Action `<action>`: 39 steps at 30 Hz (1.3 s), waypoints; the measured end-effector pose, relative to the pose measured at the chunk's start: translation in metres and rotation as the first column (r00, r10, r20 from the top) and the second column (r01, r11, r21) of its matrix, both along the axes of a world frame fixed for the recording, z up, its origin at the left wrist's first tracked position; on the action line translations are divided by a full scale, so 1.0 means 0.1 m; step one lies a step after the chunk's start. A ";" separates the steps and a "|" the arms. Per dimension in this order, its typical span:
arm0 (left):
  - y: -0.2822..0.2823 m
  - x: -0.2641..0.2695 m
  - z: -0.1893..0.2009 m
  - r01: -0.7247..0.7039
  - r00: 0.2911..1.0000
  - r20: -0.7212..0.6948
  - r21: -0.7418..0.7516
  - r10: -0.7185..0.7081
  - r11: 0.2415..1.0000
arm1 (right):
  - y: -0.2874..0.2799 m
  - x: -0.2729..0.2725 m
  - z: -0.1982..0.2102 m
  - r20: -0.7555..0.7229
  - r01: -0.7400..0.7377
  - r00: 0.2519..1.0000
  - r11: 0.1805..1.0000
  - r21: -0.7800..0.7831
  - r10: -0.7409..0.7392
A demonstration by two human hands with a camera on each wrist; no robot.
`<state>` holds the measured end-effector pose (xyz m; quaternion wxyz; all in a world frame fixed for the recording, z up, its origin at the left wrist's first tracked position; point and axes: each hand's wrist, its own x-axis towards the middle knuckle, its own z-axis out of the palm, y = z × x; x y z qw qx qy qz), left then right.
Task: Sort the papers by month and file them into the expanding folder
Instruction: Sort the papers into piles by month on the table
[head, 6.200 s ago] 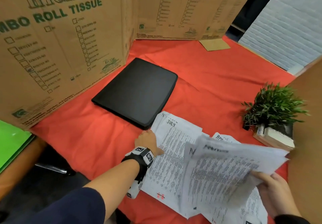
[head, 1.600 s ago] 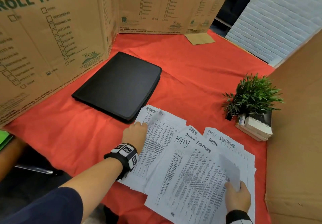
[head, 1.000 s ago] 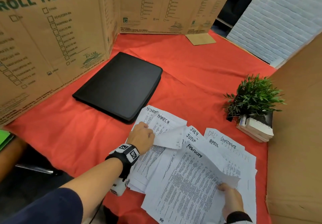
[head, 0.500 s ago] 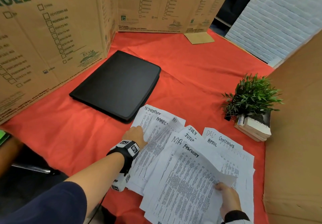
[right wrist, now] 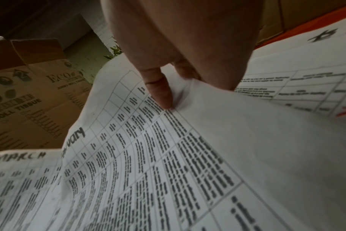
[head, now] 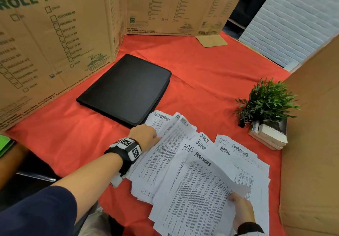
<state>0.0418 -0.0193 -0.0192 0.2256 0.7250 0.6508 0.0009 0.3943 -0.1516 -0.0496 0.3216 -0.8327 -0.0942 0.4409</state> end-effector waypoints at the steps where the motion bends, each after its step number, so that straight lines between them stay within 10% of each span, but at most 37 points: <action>1: 0.00 0.01 -0.03 -0.016 0.992 0.124 -0.008 0.016 1.000 | 0.00 0.00 0.00 0.003 -0.001 1.000 1.000 -0.002 0.001; 4: -0.06 0.03 -0.12 -0.048 0.913 0.399 -0.111 0.088 0.993 | 0.00 -0.03 0.05 -0.002 0.003 1.000 1.000 -0.004 -0.003; 7: -0.09 0.06 -0.17 -0.003 0.947 0.316 -0.153 0.052 0.988 | 0.00 -0.02 0.08 -0.005 -0.013 1.000 1.000 -0.004 0.013; 13: 0.19 -0.14 0.34 -0.324 0.916 0.355 0.379 0.187 0.867 | -0.03 0.01 0.13 -0.041 -0.005 0.999 1.000 -0.004 0.005; 17: 0.41 -0.37 0.91 -0.534 0.763 0.631 0.490 0.141 0.689 | -0.08 0.13 0.06 -0.091 0.064 0.994 0.996 0.064 -0.058; 21: 0.47 -0.22 1.08 -0.503 0.616 0.787 0.367 0.027 0.783 | -0.13 0.06 0.29 -0.268 0.142 0.960 0.970 0.195 -0.086; 27: -0.02 0.53 0.26 -0.107 0.725 0.685 0.010 0.071 0.994 | -0.08 0.11 0.41 -0.445 0.248 0.892 0.911 0.328 -0.082; 33: -0.52 0.85 -0.19 0.193 0.797 0.597 -0.390 0.088 0.900 | -0.03 0.01 0.31 -0.243 0.009 0.969 0.978 0.206 0.043; 39: -0.59 0.85 -0.39 -0.130 0.933 0.303 -0.223 0.196 0.966 | -0.09 0.04 0.17 -0.005 0.069 0.998 0.989 0.128 -0.069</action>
